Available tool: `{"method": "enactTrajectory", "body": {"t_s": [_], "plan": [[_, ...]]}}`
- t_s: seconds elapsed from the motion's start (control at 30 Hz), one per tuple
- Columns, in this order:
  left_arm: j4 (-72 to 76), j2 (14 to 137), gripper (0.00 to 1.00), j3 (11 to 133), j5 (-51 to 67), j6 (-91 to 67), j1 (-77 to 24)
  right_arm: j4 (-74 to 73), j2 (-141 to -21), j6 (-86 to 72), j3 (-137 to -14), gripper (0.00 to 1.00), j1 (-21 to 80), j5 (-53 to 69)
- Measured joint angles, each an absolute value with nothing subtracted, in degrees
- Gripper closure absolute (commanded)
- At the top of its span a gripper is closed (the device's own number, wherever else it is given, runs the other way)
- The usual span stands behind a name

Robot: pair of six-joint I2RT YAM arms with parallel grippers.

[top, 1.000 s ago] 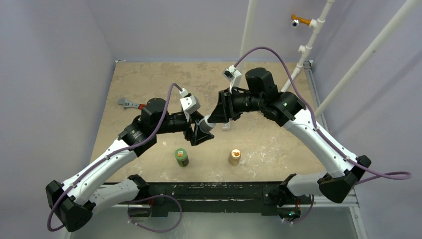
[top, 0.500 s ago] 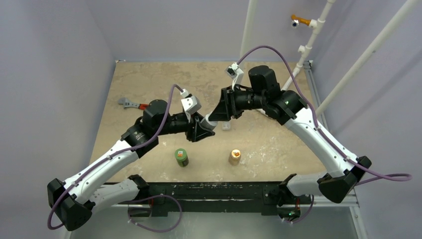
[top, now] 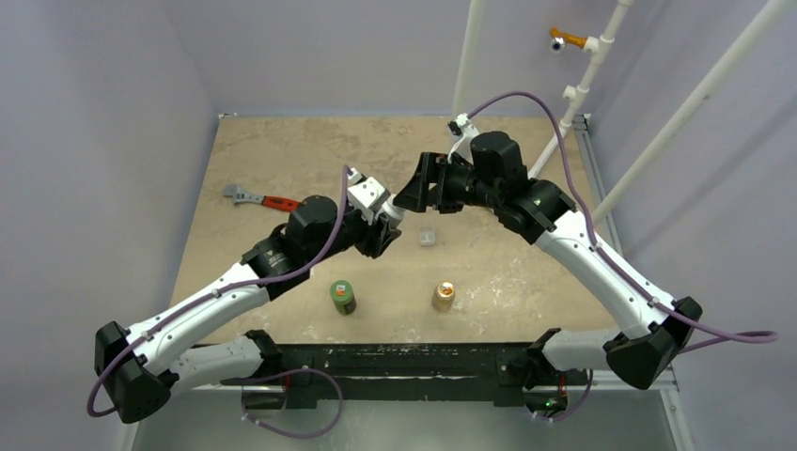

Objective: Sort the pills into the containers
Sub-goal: Unscrew the lid of the pill bottle.

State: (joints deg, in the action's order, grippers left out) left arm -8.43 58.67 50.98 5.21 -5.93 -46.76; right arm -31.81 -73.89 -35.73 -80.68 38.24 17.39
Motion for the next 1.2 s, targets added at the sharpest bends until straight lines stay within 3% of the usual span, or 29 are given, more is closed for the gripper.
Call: {"method": "enactTrajectory", "body": {"t_s": [0.13, 0.3, 1.2], "plan": [[-7.6, 58.7, 1.0, 51.0, -0.6, -4.8, -47.7, -29.1, -73.8, -39.0, -79.5, 0.35, 38.3, 12.3], [-7.3, 60.0, 1.0, 51.0, -3.3, -4.2, -48.6, -26.3, -74.0, -40.8, -79.5, 0.36, 39.1, 9.2], [-6.4, 62.1, 1.0, 52.7, -4.6, -4.8, -48.8, -25.0, -76.7, -42.1, -79.5, 0.5, 42.4, 3.6]]}}
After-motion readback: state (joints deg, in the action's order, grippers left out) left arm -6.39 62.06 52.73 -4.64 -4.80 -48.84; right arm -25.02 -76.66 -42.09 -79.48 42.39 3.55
